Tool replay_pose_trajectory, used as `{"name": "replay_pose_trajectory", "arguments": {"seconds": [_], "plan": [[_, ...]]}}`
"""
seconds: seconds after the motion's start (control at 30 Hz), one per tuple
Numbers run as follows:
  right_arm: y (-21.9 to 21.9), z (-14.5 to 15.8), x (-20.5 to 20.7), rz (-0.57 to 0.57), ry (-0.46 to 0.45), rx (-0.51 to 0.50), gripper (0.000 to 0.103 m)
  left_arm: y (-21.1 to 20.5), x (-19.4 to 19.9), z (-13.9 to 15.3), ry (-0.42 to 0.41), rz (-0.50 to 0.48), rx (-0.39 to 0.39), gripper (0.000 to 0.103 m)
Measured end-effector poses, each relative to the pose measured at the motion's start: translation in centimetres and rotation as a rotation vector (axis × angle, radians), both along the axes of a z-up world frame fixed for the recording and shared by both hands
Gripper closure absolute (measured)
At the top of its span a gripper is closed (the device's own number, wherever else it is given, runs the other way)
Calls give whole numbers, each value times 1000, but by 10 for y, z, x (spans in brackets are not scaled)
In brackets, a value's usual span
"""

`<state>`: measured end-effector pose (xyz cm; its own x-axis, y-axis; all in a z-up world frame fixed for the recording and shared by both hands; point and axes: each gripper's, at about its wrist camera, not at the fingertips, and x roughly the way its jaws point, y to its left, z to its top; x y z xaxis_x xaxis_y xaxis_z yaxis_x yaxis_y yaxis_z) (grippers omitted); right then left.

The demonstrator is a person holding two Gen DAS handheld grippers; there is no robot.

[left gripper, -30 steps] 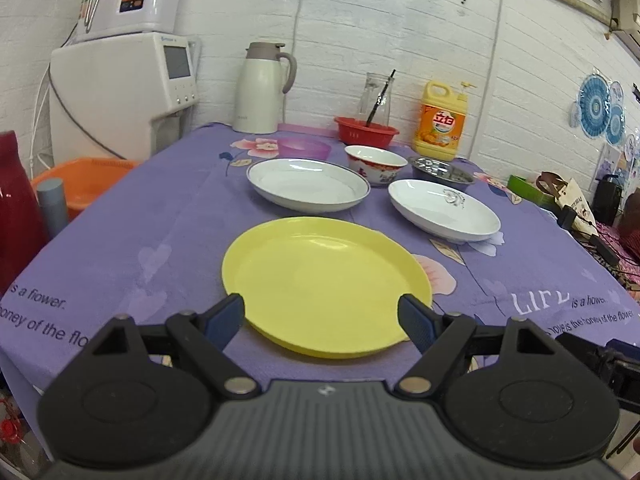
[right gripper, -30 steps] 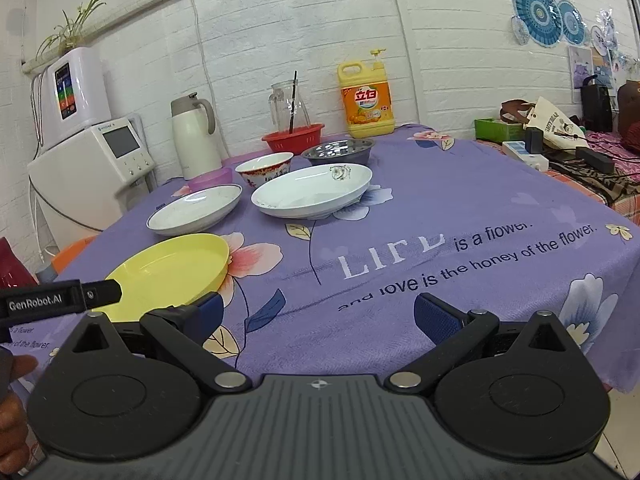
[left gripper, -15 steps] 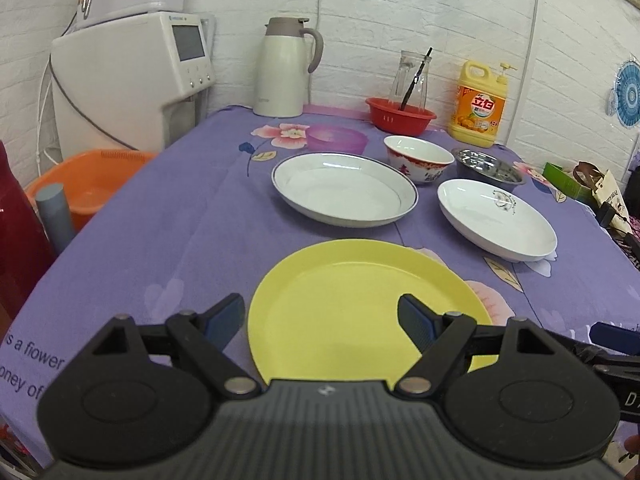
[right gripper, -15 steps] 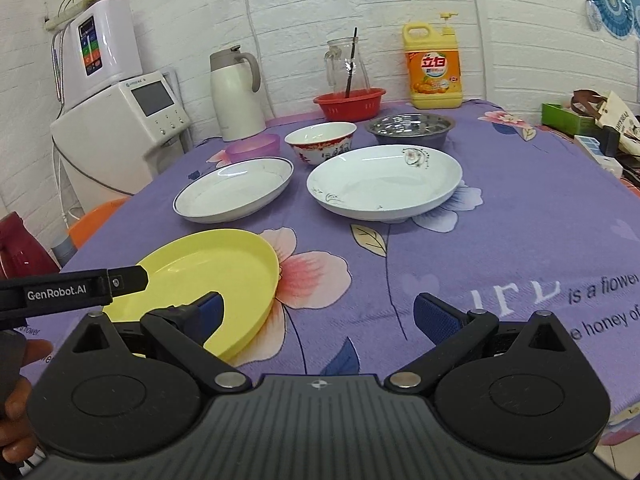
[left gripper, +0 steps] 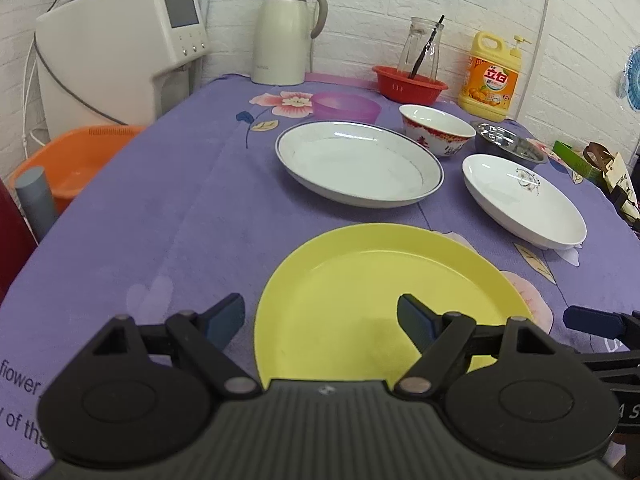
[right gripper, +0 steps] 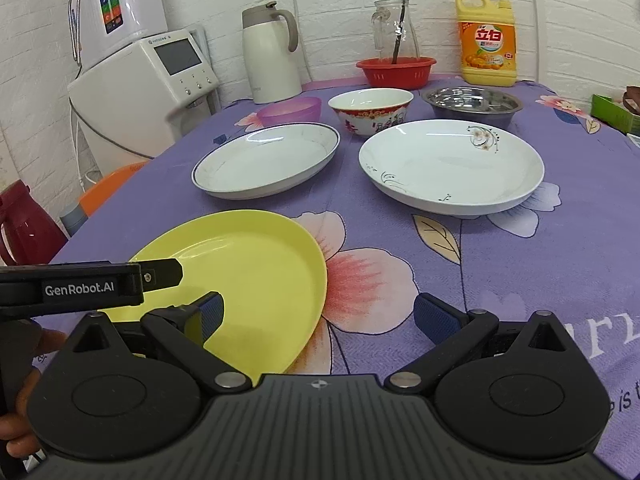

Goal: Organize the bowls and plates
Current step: 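Close the left tool on the yellow plate's rim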

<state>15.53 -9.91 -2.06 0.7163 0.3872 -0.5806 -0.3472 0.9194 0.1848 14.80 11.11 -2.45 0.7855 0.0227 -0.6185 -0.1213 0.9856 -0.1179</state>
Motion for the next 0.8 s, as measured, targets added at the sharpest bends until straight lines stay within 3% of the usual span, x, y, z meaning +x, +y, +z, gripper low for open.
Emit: {"name": "replay_pose_trajectory", "arguments": {"seconds": [0.4, 0.63, 0.8], "plan": [[16, -9, 14, 35, -12, -35, 0, 0, 13, -12, 21, 10, 44, 27], [16, -4, 12, 45, 11, -32, 0, 1, 14, -9, 35, 20, 45, 23], [25, -7, 11, 83, 22, -99, 0, 1, 16, -11, 52, 11, 43, 23]]}}
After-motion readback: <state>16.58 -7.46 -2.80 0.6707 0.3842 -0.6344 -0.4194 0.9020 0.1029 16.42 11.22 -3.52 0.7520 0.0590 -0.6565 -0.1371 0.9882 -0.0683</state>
